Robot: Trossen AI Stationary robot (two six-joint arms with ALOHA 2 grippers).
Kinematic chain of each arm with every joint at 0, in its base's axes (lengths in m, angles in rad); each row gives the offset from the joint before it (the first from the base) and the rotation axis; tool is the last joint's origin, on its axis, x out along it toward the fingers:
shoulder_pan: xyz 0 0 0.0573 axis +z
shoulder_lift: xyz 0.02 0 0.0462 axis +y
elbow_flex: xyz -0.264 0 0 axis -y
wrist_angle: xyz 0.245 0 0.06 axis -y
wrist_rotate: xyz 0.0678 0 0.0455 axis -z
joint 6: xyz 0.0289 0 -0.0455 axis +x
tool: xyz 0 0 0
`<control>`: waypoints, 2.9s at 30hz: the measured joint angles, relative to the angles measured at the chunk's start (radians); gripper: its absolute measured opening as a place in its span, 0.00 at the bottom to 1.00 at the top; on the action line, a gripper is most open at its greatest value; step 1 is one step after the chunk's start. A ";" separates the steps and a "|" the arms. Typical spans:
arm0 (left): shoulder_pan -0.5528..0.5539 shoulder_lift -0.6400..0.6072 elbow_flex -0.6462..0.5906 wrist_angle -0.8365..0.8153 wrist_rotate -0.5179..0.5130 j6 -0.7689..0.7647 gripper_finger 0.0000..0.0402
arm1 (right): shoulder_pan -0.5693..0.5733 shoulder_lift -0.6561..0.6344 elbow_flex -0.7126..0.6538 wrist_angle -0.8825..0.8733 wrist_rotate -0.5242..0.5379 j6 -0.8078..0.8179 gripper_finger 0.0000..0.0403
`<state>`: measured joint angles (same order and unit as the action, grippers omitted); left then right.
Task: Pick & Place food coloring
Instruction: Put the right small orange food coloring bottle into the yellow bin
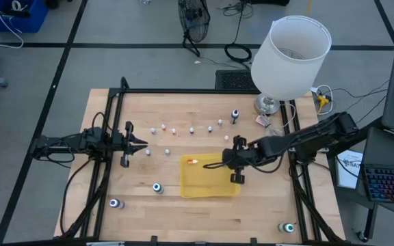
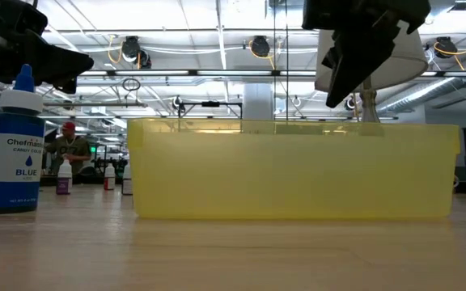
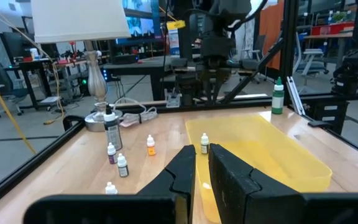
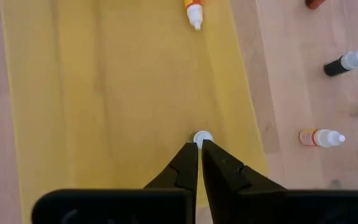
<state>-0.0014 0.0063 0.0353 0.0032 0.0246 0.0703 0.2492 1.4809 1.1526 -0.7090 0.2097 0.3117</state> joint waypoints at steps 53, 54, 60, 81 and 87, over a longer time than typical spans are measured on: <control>0.000 0.000 0.000 0.000 0.000 0.000 0.13 | -0.504 0.353 0.137 -0.138 -0.109 -0.387 0.50; 0.000 0.000 0.000 0.000 0.000 0.000 0.13 | -0.505 0.351 0.129 -0.131 -0.110 -0.386 0.50; 0.000 0.000 0.000 0.000 0.000 0.000 0.13 | -0.505 0.352 0.093 -0.084 -0.150 -0.385 0.50; 0.000 0.000 -0.001 0.000 0.000 0.000 0.13 | -0.505 0.352 0.075 -0.021 -0.163 -0.403 0.49; 0.000 0.000 -0.001 0.000 0.000 0.000 0.13 | -0.505 0.352 0.075 -0.020 -0.163 -0.403 0.49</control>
<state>-0.0015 0.0063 0.0345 0.0035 0.0246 0.0704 -0.2558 1.8332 1.2274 -0.7292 0.0467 -0.0910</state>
